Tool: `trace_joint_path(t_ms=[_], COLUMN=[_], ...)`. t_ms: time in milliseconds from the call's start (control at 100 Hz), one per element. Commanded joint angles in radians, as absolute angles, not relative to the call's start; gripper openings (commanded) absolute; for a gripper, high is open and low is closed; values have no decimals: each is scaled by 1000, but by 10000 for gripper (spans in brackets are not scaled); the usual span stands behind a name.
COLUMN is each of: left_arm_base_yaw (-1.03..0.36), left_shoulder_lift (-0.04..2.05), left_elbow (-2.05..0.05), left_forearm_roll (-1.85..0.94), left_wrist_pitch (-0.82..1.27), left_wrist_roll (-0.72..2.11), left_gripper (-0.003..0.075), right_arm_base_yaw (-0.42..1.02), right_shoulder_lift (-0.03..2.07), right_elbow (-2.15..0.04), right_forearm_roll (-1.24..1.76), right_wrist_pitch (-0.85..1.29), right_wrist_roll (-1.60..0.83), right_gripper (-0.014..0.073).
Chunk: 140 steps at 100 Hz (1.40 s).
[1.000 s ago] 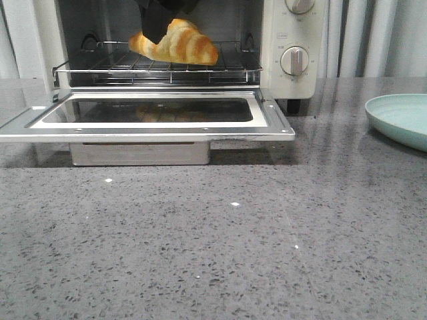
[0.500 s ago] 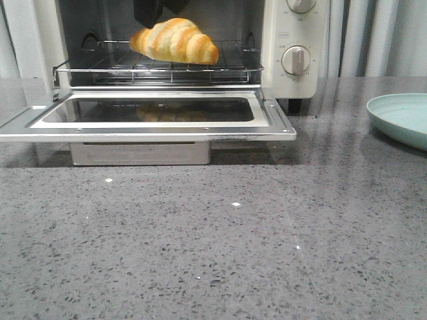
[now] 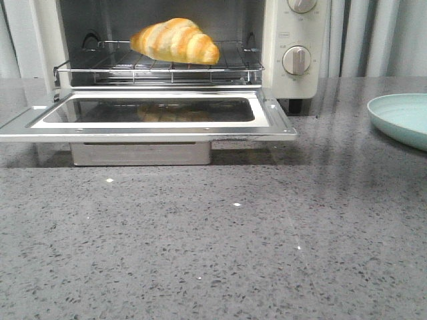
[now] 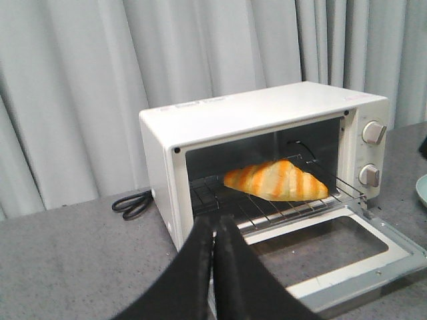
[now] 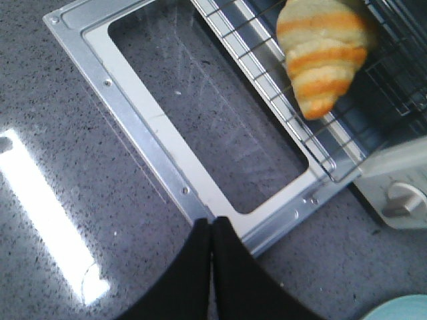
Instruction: Put bread in oven
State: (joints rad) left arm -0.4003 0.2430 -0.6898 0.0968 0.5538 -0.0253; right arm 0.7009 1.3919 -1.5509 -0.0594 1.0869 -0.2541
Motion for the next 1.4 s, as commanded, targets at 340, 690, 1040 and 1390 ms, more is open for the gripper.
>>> trace_joint_path(t_ms=[340,690,1040,1390], left_arm_base_yaw=[-400,-400,-400,-384], left_shoulder_lift=[253,253,253,237], left_elbow=[-594,-542,-538,-494], left_forearm_roll=[53,53,53,7], left_wrist_pitch=[487,484,489,466], left_wrist_roll=[-64,-64,-64,-64], left_gripper=[-21,-21,-21,-21], right_arm_base_yaw=[649,484,485,485], right_shoulder_lift=[453,98,98,98], right_elbow=[-712,-467,-467,-467], right_forearm_roll=[-205,-221,-221,-221], right_wrist_pitch=[429,390,340,340], right_wrist_roll=[-245,-161,-161,-161], right_gripper=[-46,-48,-48,-48])
